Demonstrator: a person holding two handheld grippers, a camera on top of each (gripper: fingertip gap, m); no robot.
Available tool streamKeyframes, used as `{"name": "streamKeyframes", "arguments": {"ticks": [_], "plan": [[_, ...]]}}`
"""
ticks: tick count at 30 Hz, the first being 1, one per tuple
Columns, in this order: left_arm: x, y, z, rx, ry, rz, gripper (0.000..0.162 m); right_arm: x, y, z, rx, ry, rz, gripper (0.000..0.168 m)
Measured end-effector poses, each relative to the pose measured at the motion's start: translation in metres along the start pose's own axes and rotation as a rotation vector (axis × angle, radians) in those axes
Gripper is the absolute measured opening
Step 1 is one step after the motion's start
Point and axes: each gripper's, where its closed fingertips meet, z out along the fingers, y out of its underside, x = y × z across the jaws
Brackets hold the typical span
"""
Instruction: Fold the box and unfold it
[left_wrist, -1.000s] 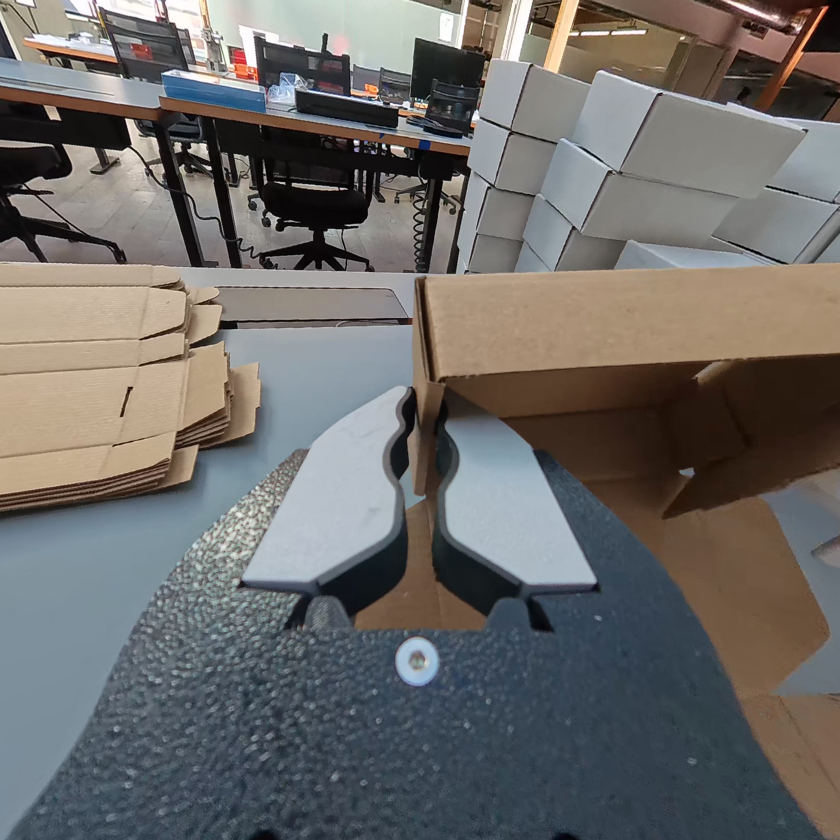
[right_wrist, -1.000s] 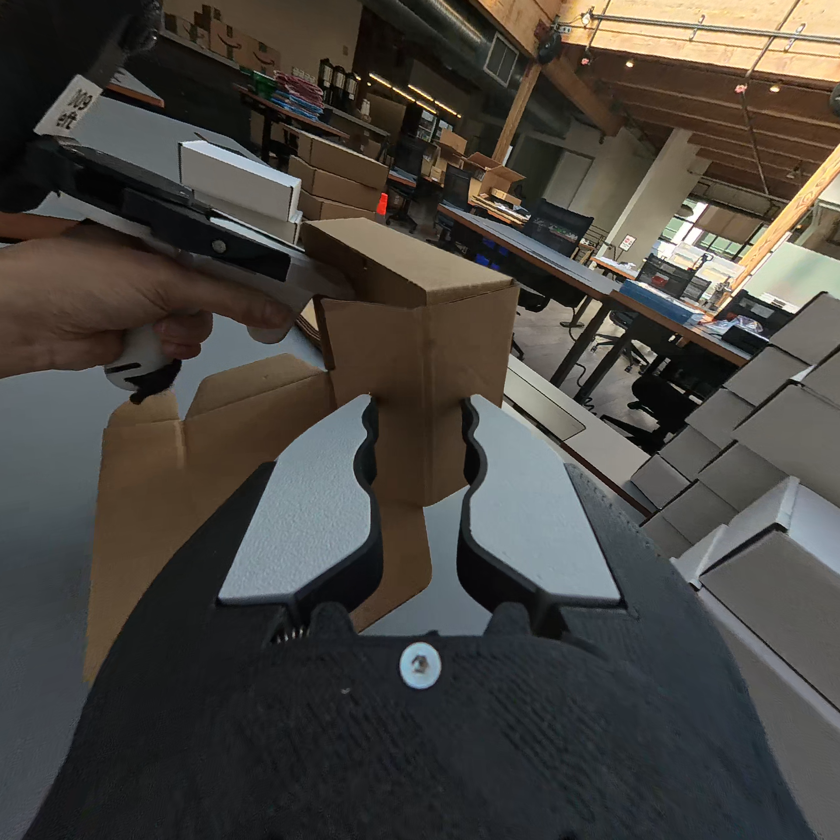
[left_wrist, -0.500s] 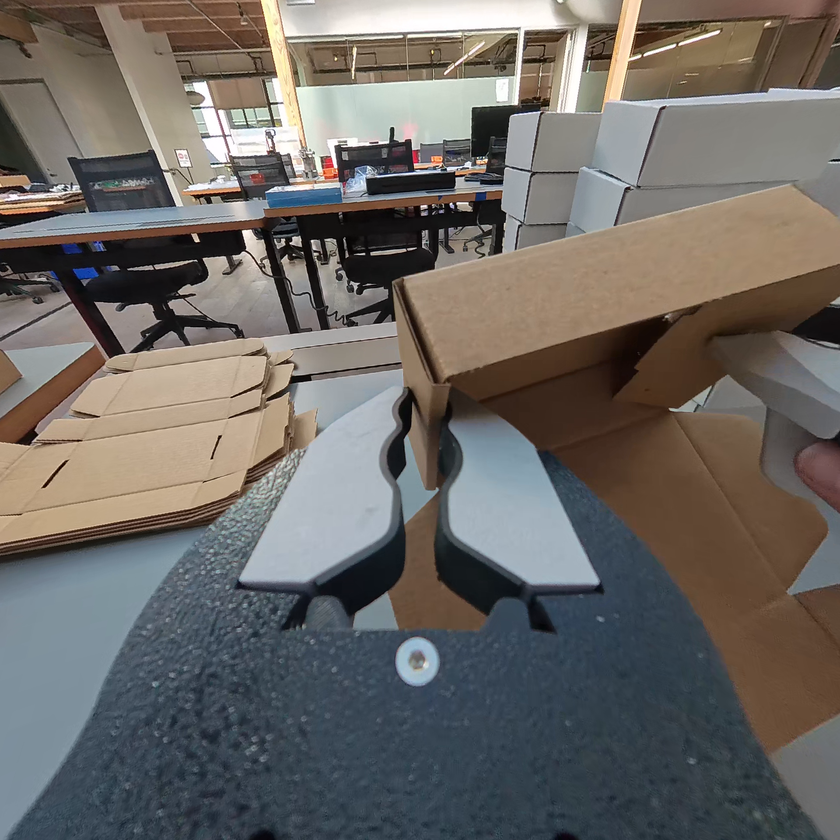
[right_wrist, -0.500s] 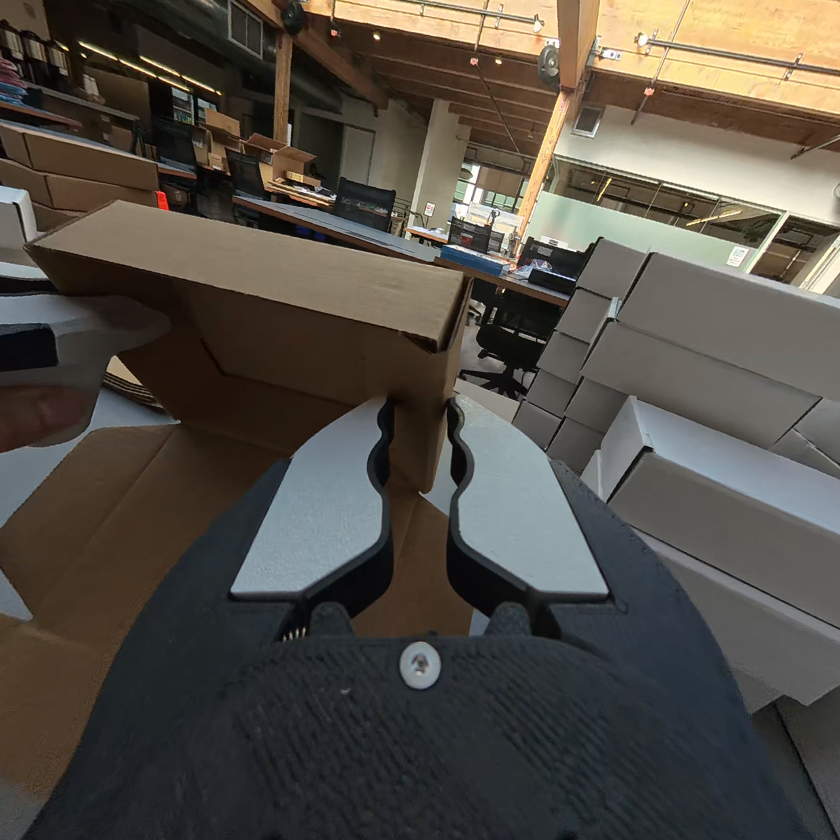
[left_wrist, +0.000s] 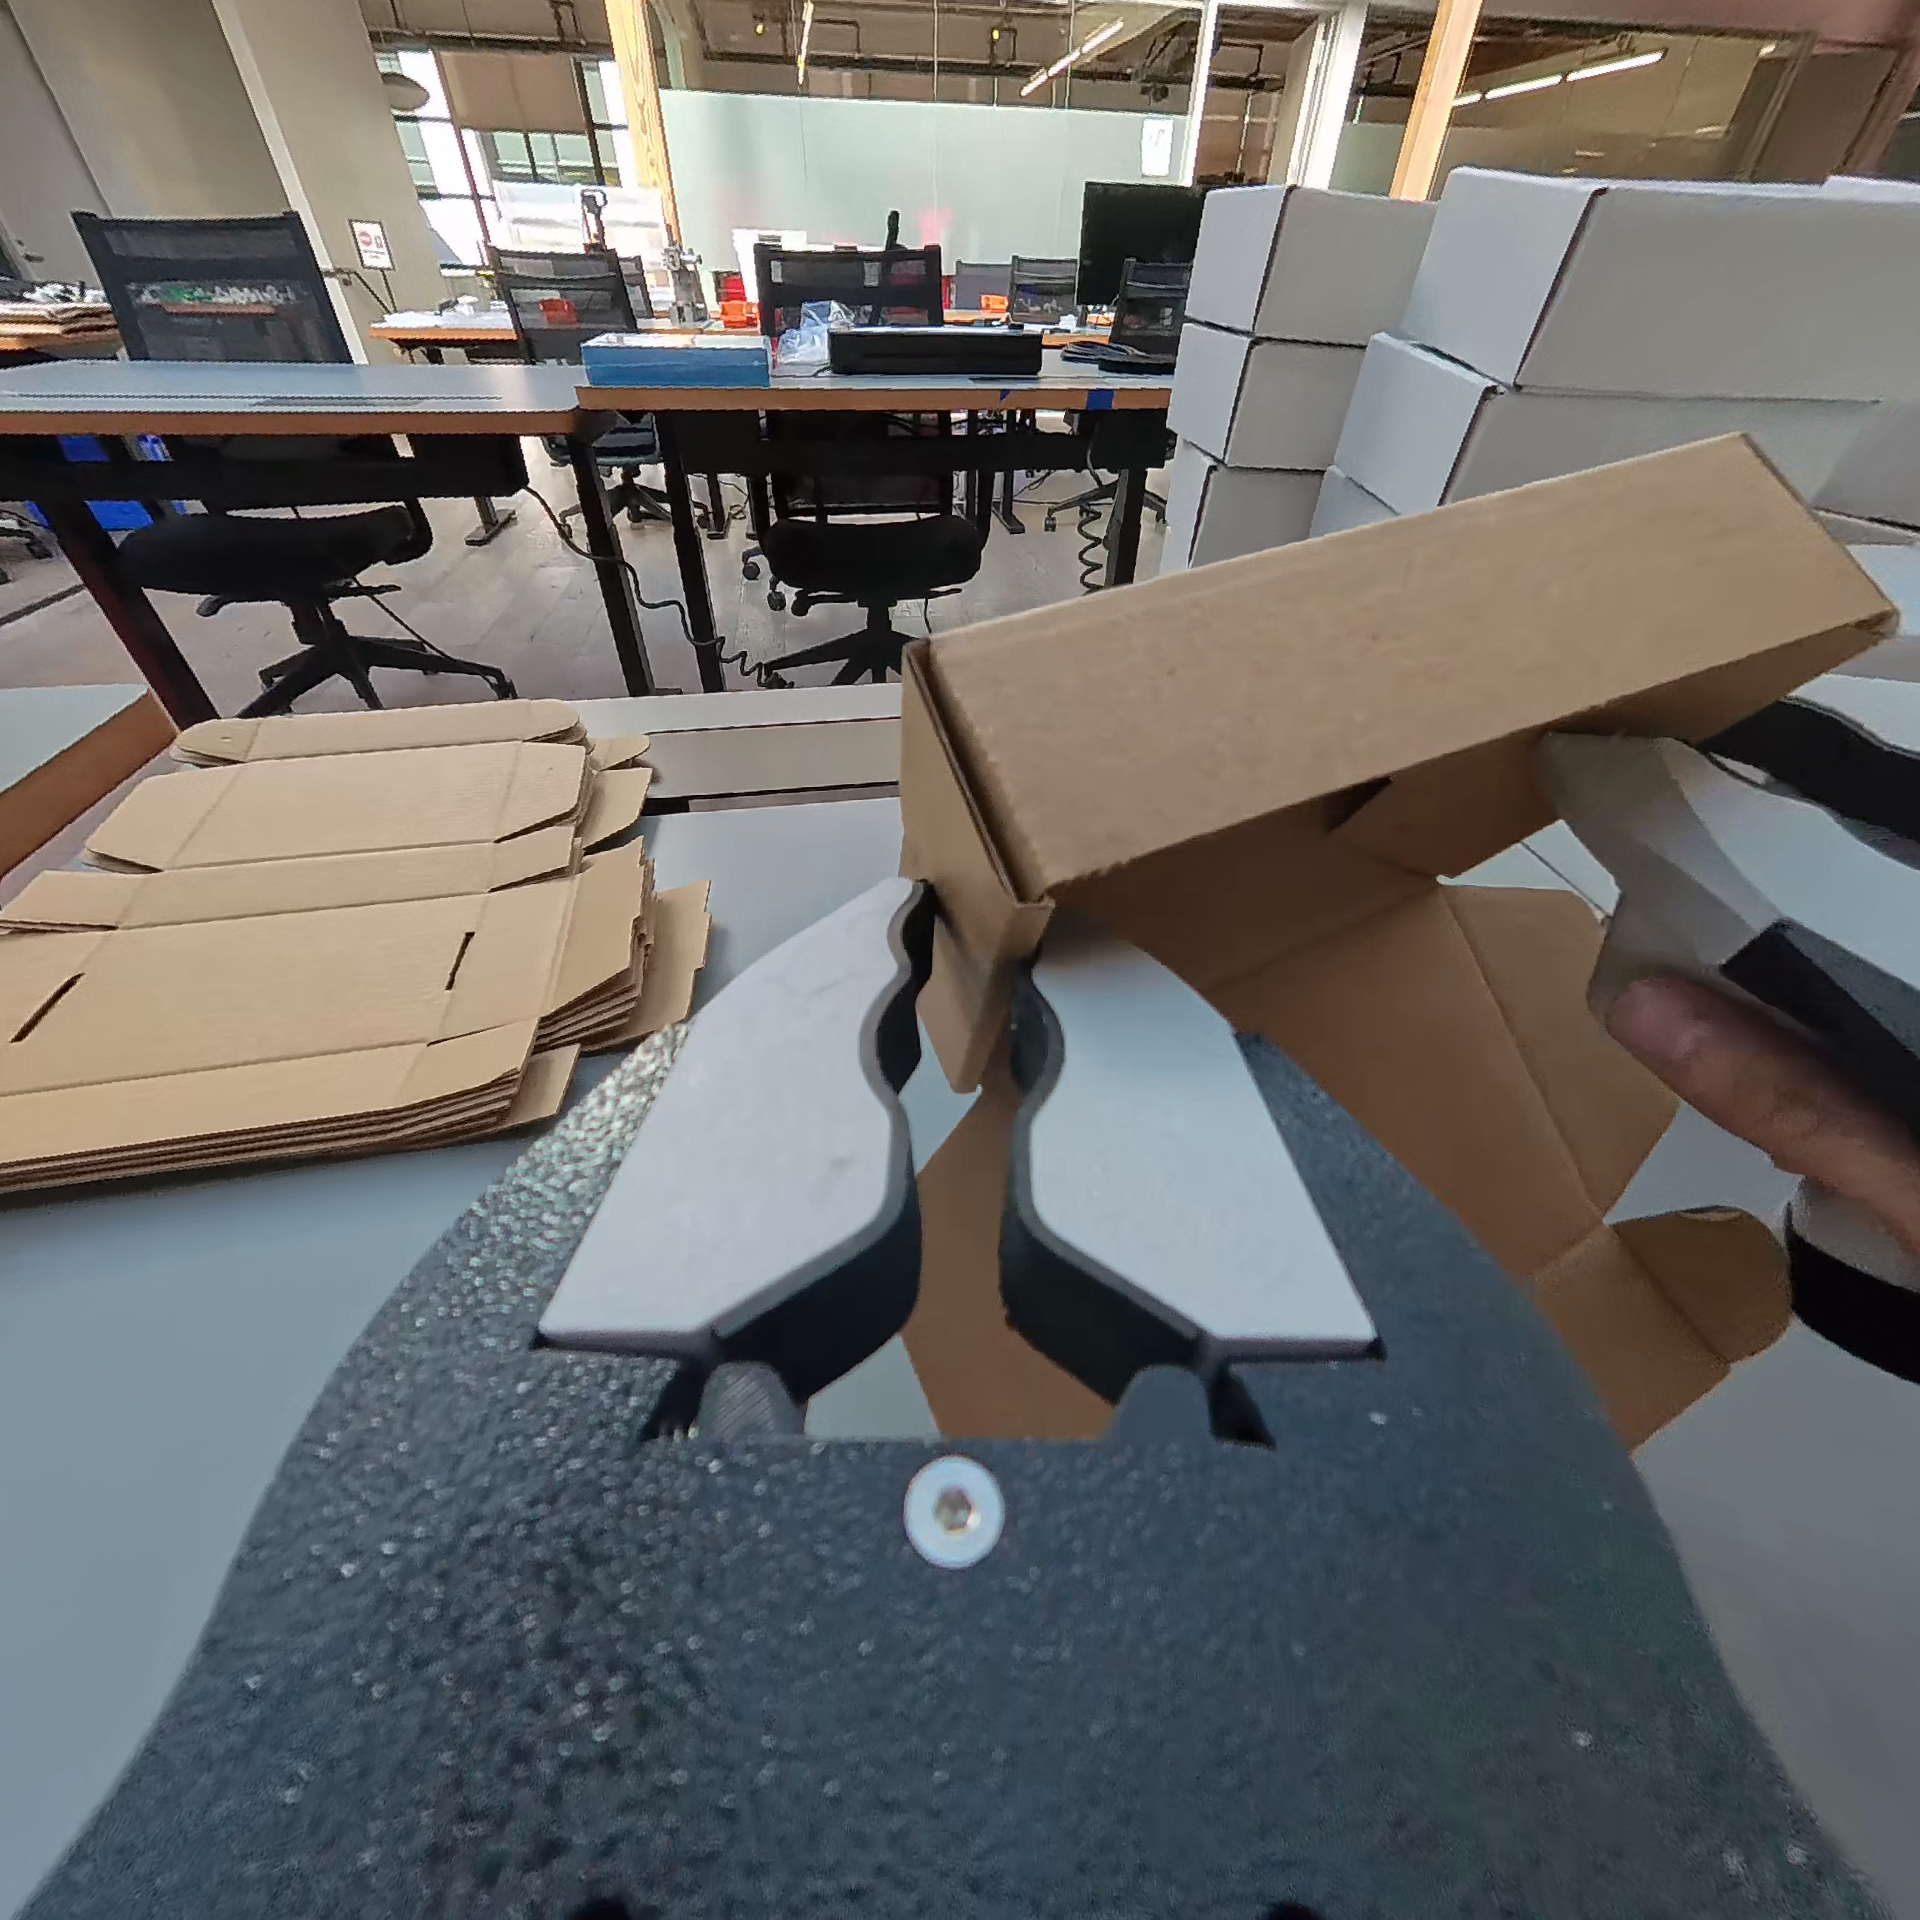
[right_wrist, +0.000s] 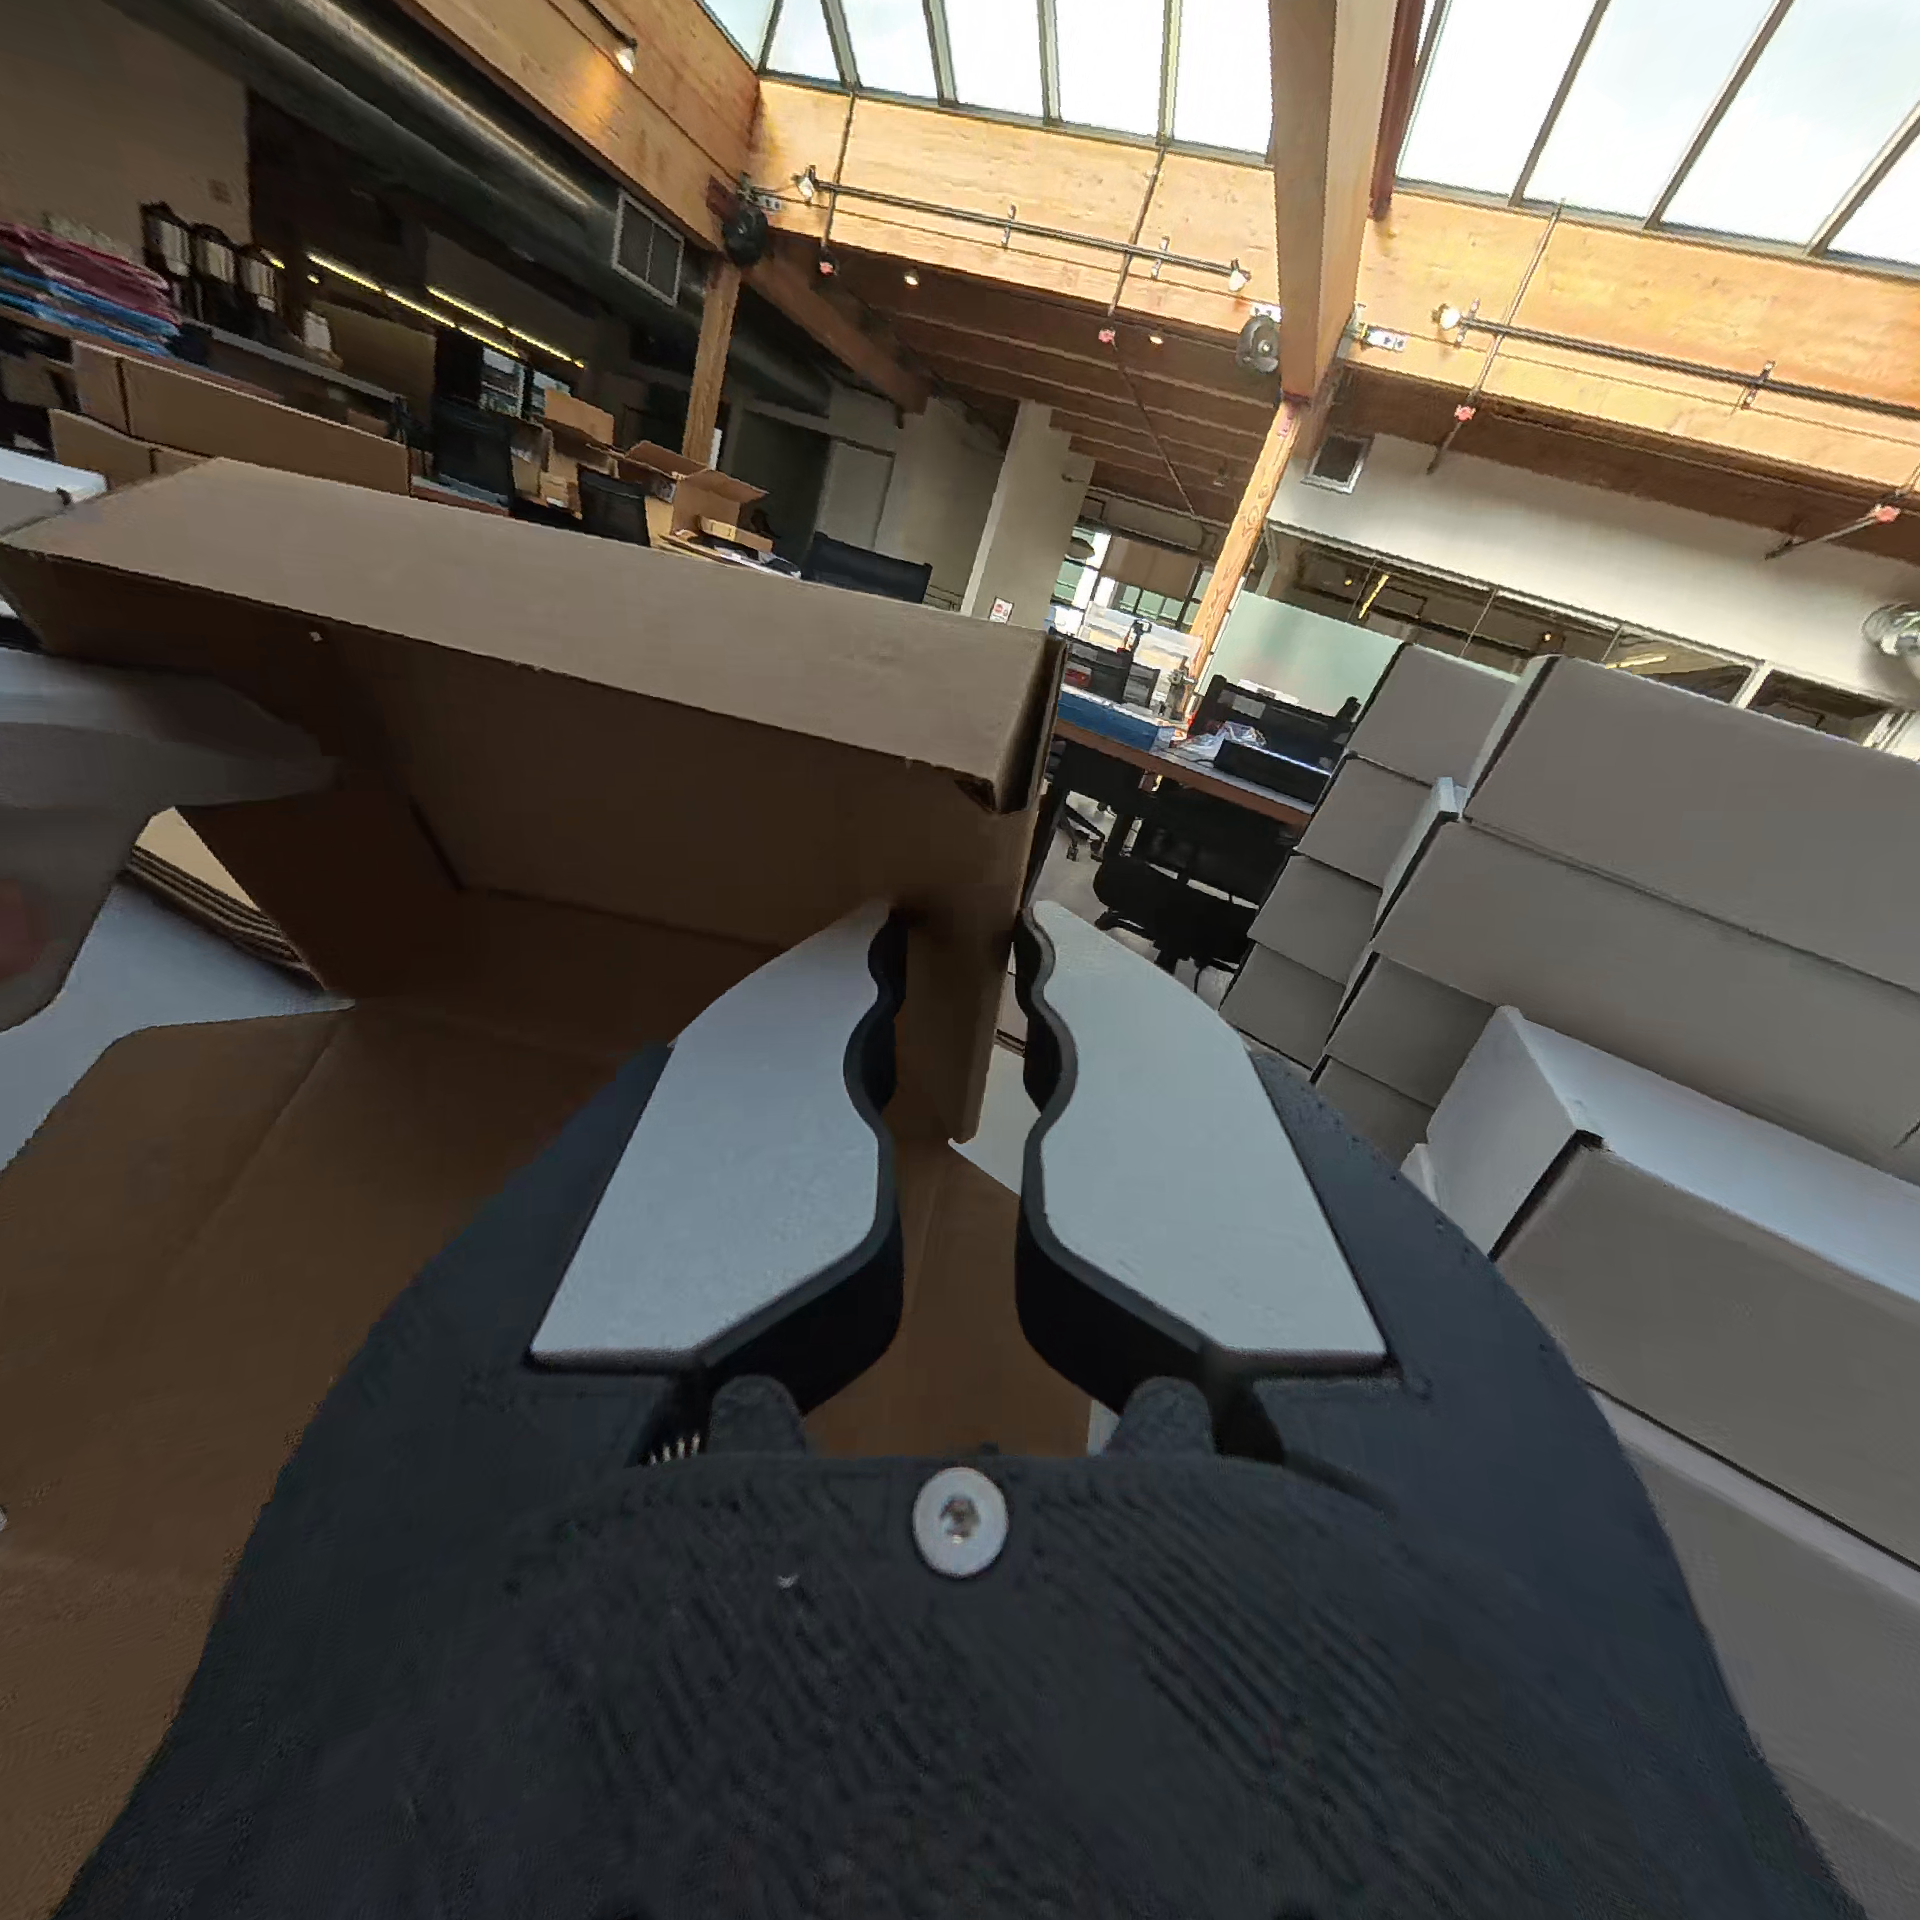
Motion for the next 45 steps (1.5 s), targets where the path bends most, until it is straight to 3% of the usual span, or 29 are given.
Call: {"name": "streamKeyframes", "arguments": {"ticks": [6,9,14,19,22,31,36,45], "plan": [[0.000,0.003,0.004,-0.022,0.007,0.022,0.013,0.001,0.008,0.010,0.030,-0.081,-0.030,0.021],[0.002,0.002,0.008,-0.034,0.002,0.039,0.013,0.006,0.007,0.013,0.030,-0.022,-0.092,0.020],[0.006,0.003,0.012,-0.040,0.003,0.036,0.014,0.018,0.012,0.015,-0.034,0.067,-0.016,0.007],[0.012,-0.003,0.016,0.015,-0.063,0.047,0.013,0.029,0.014,0.014,-0.094,0.257,0.053,0.006],[0.008,-0.009,0.018,0.025,-0.095,0.062,0.011,0.028,0.016,0.016,-0.115,0.286,0.083,0.007],[0.000,-0.013,0.020,0.115,-0.109,0.042,0.010,0.025,-0.007,0.011,-0.049,0.269,0.070,0.005],[0.000,-0.018,0.019,0.168,-0.110,0.035,0.015,0.023,-0.005,0.010,-0.066,0.244,0.224,0.005],[-0.016,-0.028,0.022,0.162,-0.195,0.220,0.008,0.011,0.004,0.015,-0.122,0.190,0.237,0.006]]}}
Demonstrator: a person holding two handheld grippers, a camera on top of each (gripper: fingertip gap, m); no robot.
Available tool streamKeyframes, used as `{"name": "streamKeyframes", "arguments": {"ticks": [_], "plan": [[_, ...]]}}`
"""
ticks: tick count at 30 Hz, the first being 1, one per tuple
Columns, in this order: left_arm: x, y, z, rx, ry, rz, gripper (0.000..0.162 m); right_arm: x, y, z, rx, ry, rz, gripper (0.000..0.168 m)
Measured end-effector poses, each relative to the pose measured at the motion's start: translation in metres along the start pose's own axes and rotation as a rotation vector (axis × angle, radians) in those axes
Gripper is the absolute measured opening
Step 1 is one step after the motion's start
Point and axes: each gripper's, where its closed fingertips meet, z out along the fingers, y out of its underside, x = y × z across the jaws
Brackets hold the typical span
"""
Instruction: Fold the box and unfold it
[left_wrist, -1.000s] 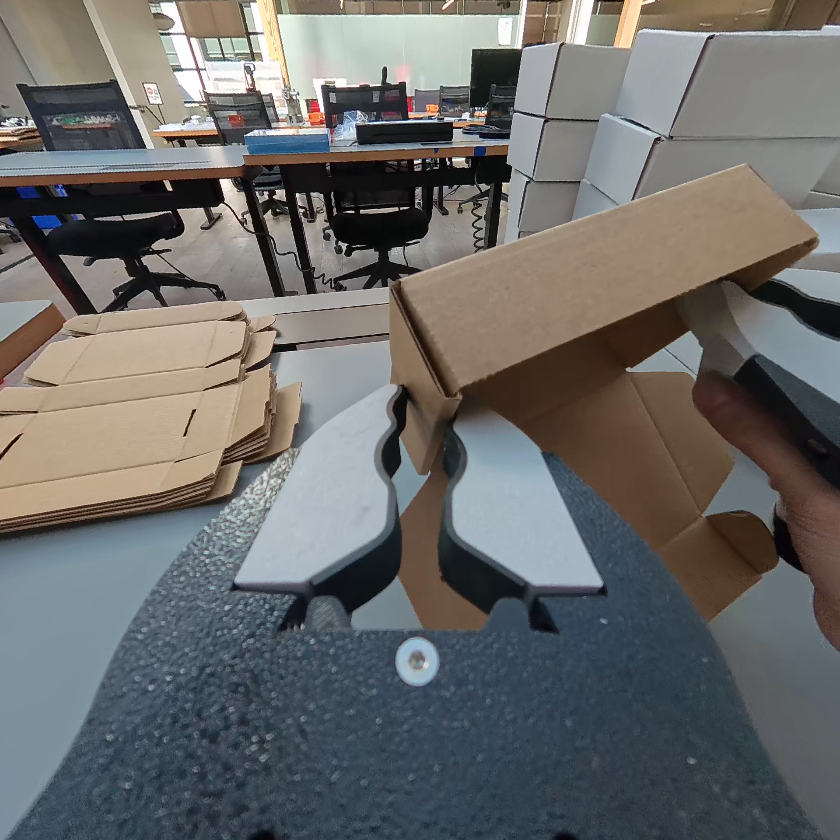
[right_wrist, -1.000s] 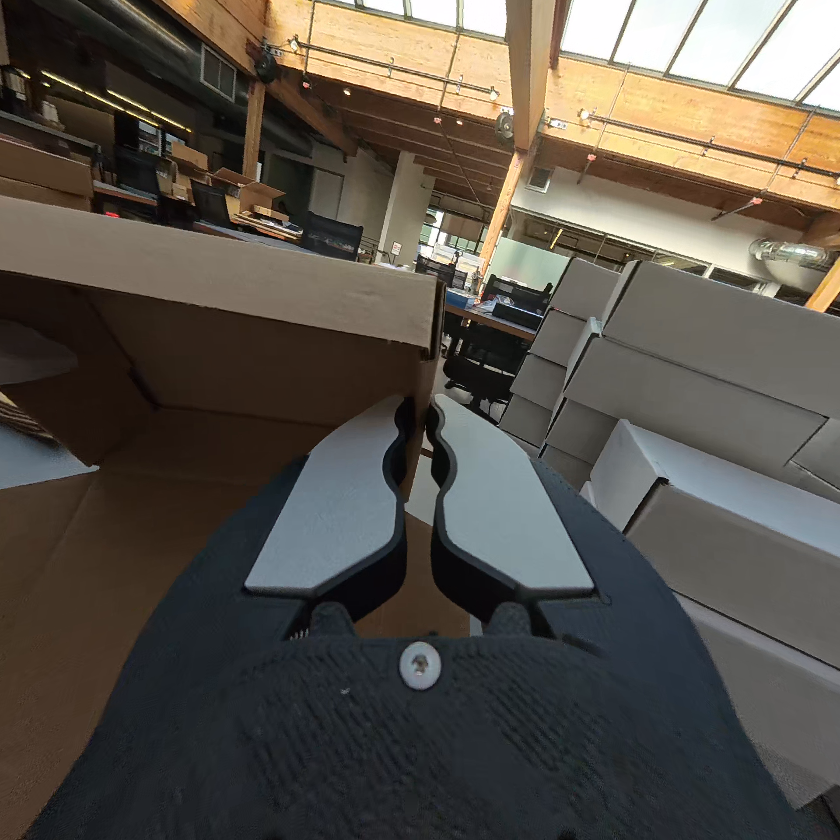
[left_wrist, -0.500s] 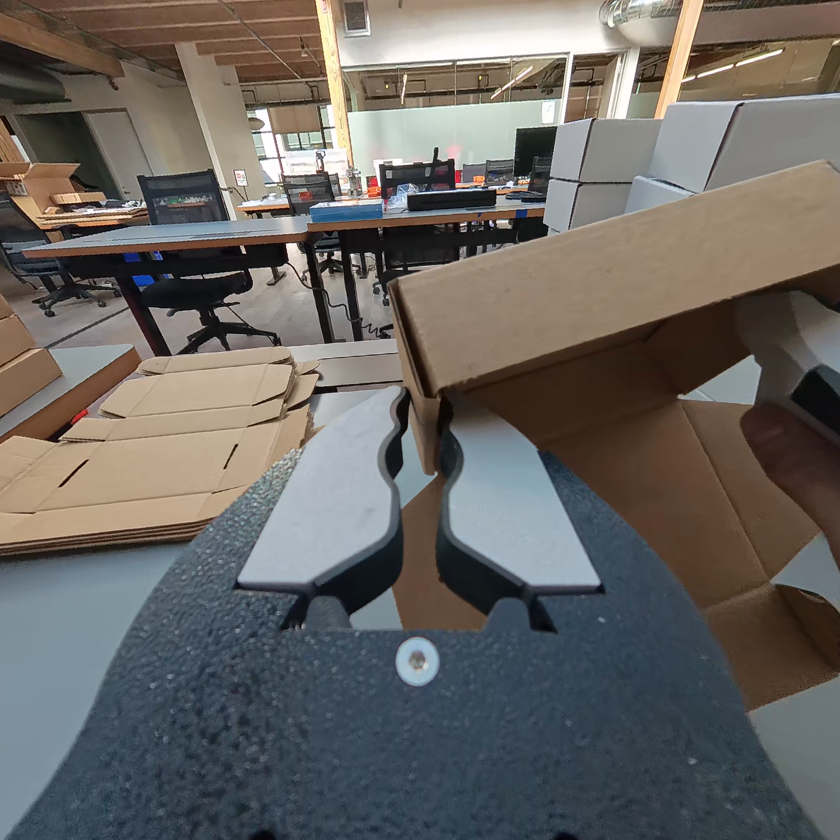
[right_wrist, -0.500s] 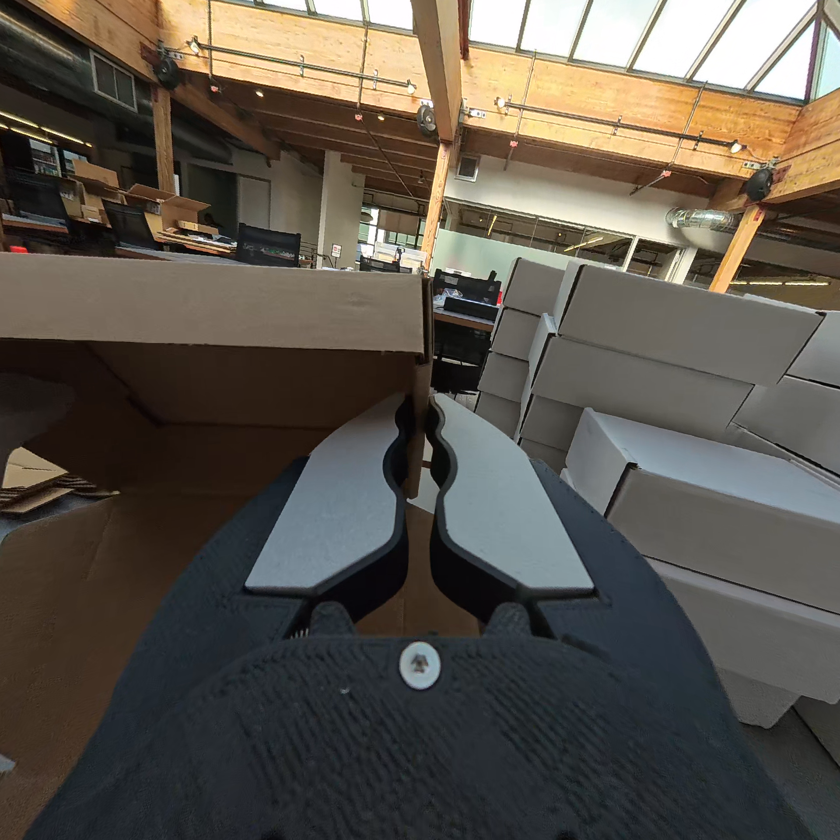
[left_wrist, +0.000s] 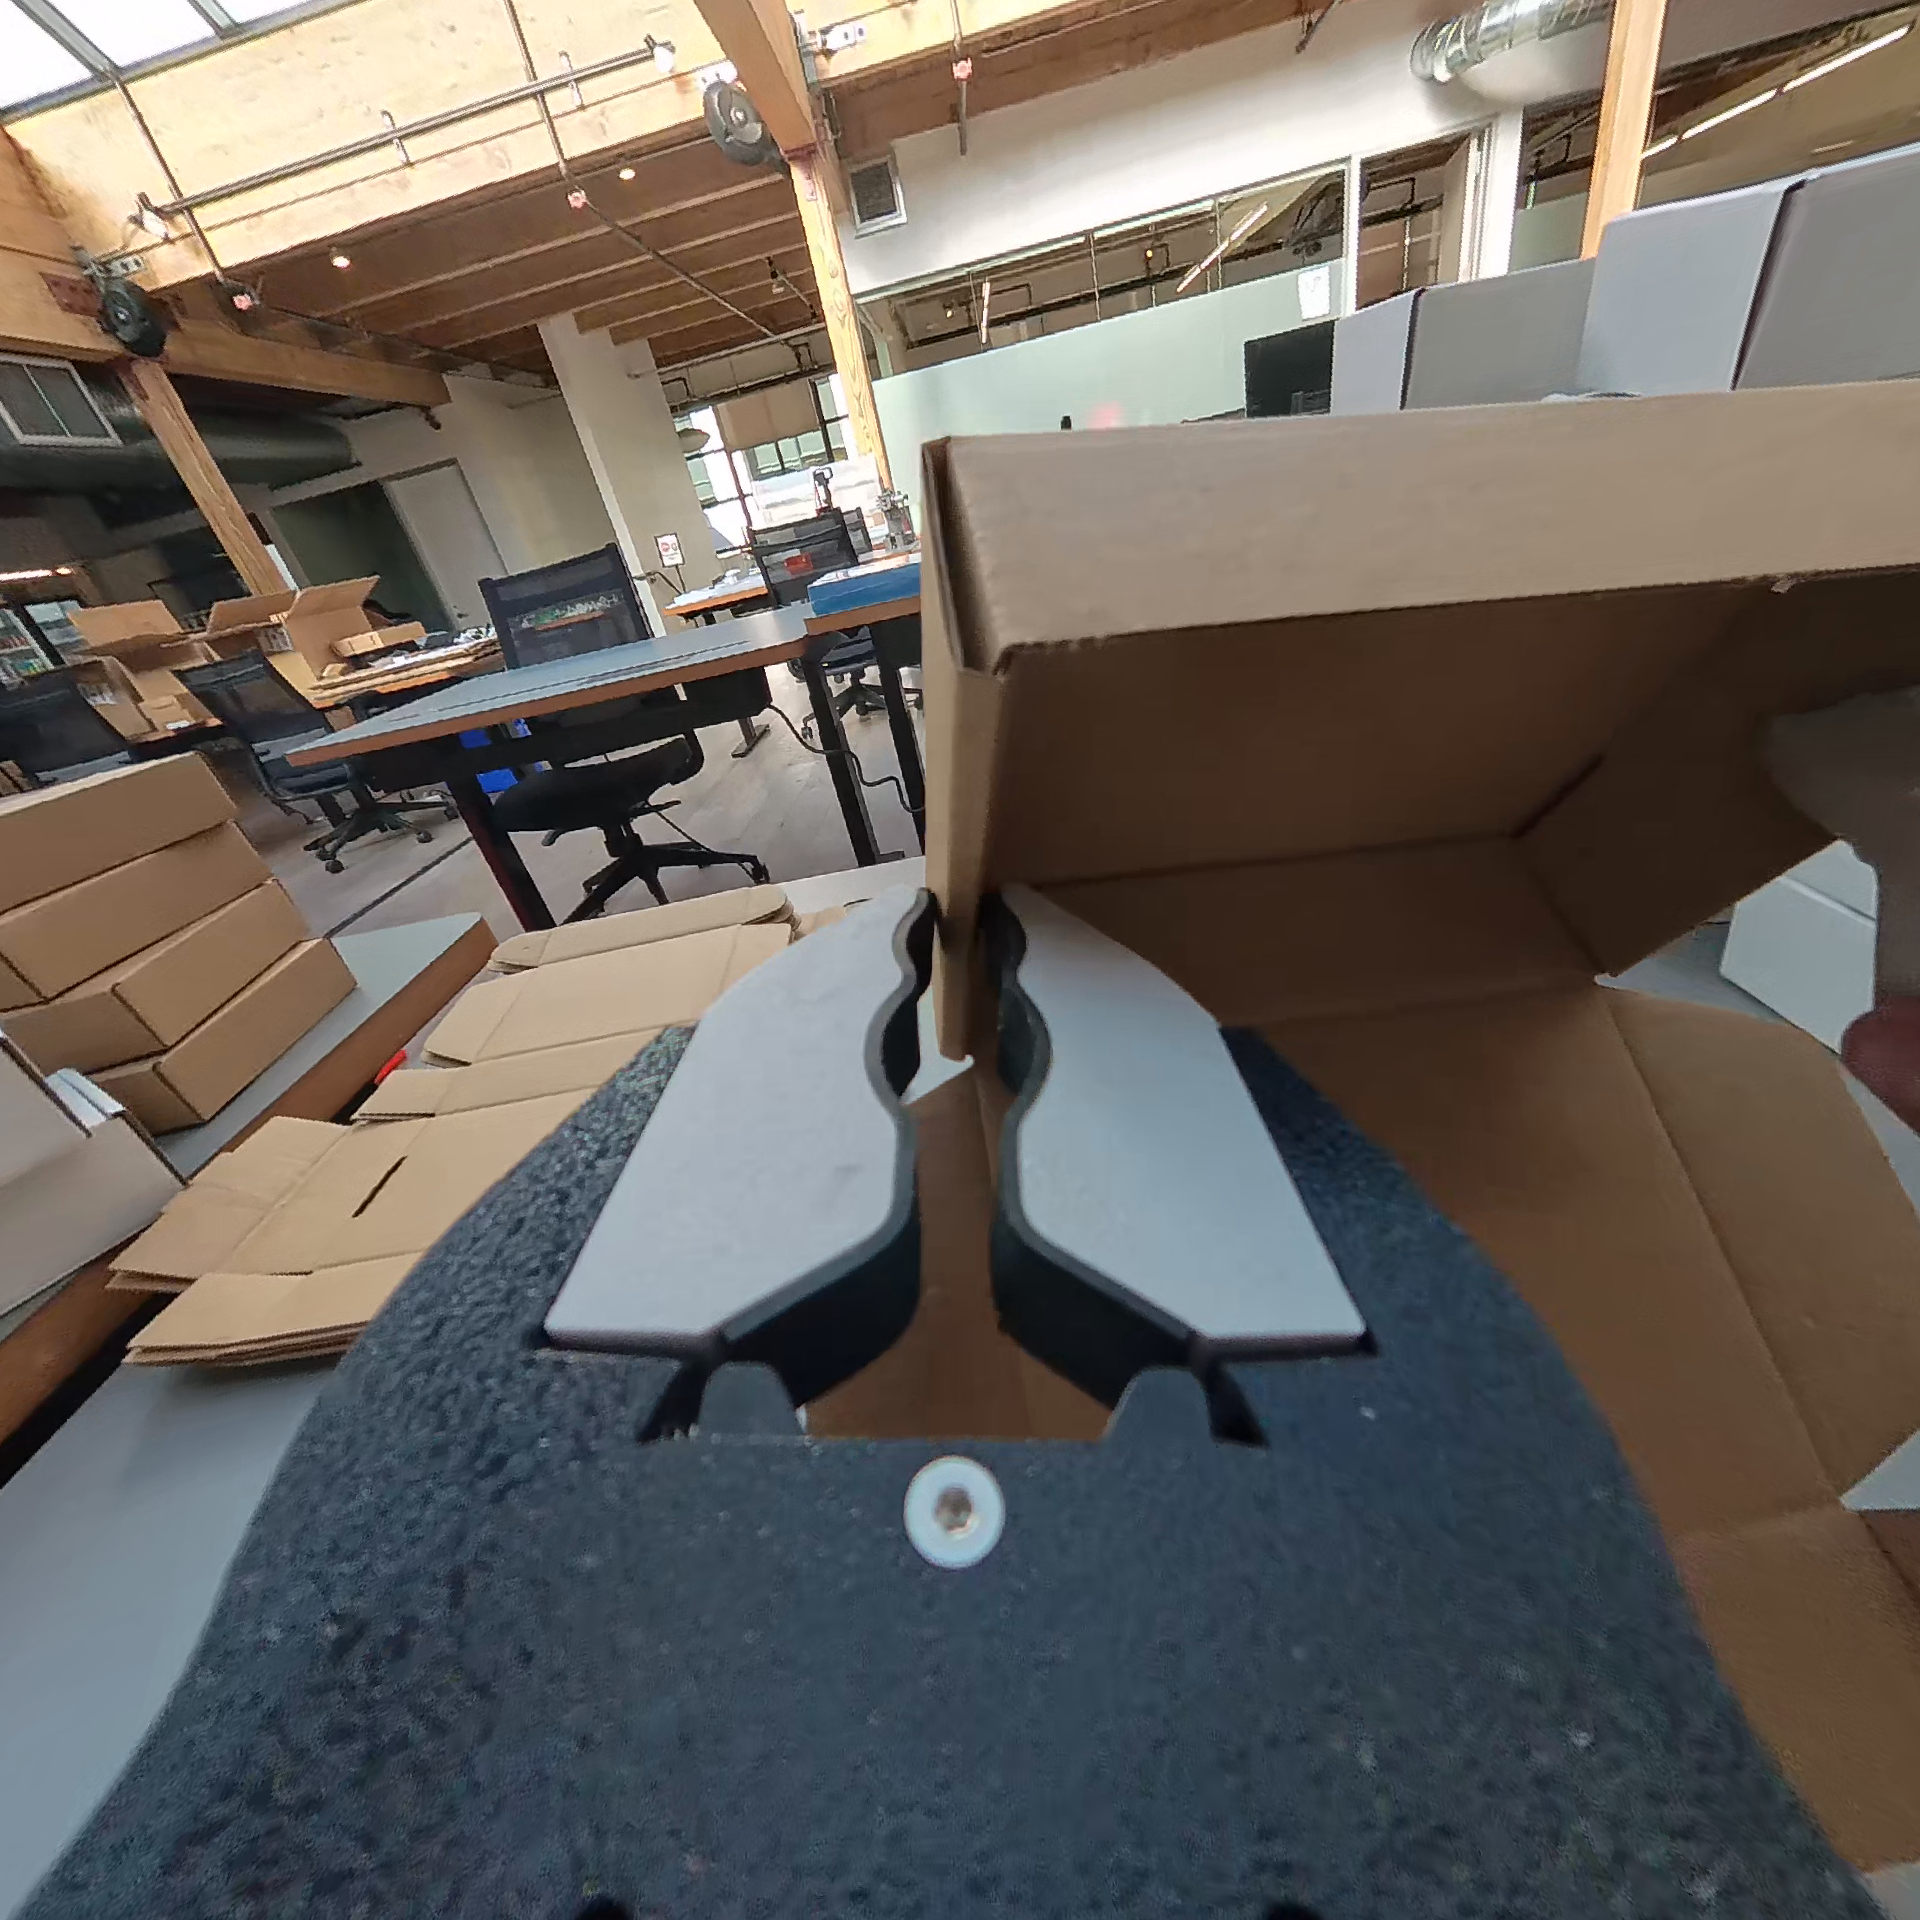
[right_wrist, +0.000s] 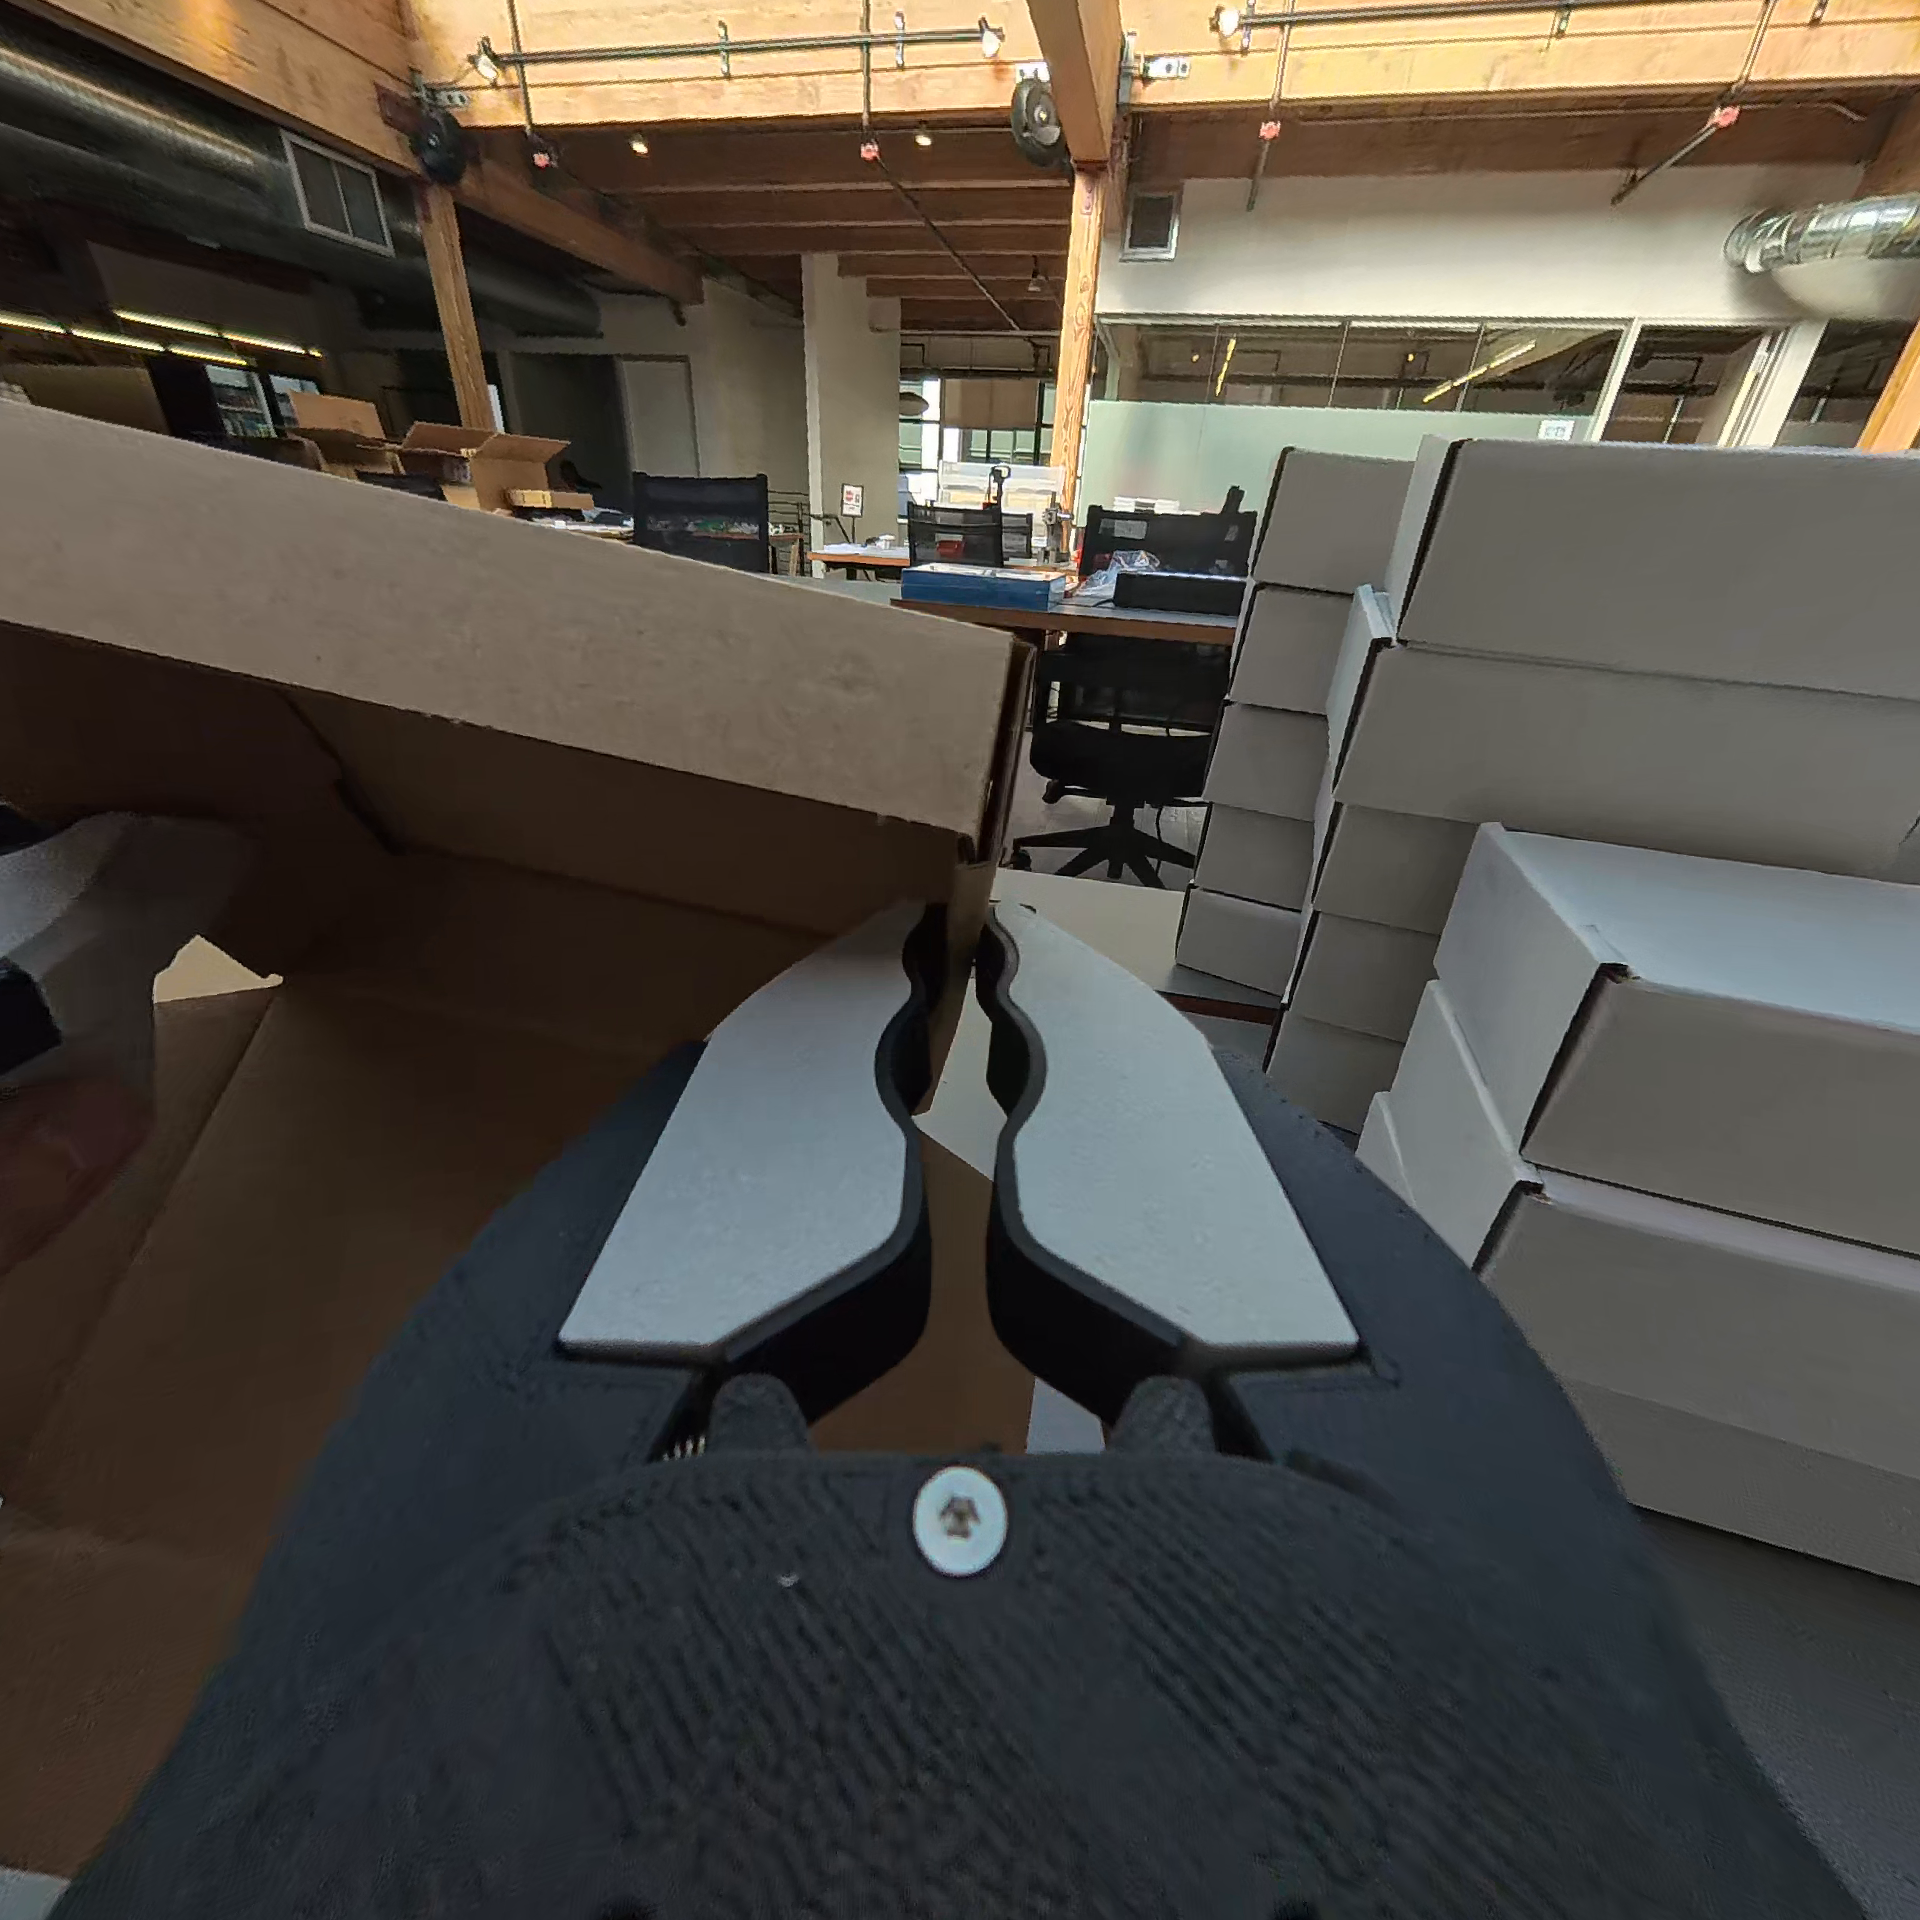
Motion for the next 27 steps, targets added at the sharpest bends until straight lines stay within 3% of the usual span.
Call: {"name": "streamKeyframes", "arguments": {"ticks": [3,14,21,27], "plan": [[-0.001,-0.003,0.000,0.022,-0.037,0.092,0.011,-0.004,0.005,0.002,-0.012,-0.019,-0.011,0.006],[0.011,0.008,0.008,-0.057,-0.061,-0.110,0.004,0.013,0.003,0.012,0.035,0.154,-0.077,0.006],[0.004,0.029,0.018,-0.121,-0.027,-0.161,0.004,0.001,0.013,0.012,0.003,0.074,-0.079,0.005],[-0.033,0.014,0.040,-0.174,0.050,-0.136,0.004,-0.032,-0.033,-0.018,0.088,-0.187,-0.182,0.051]]}}
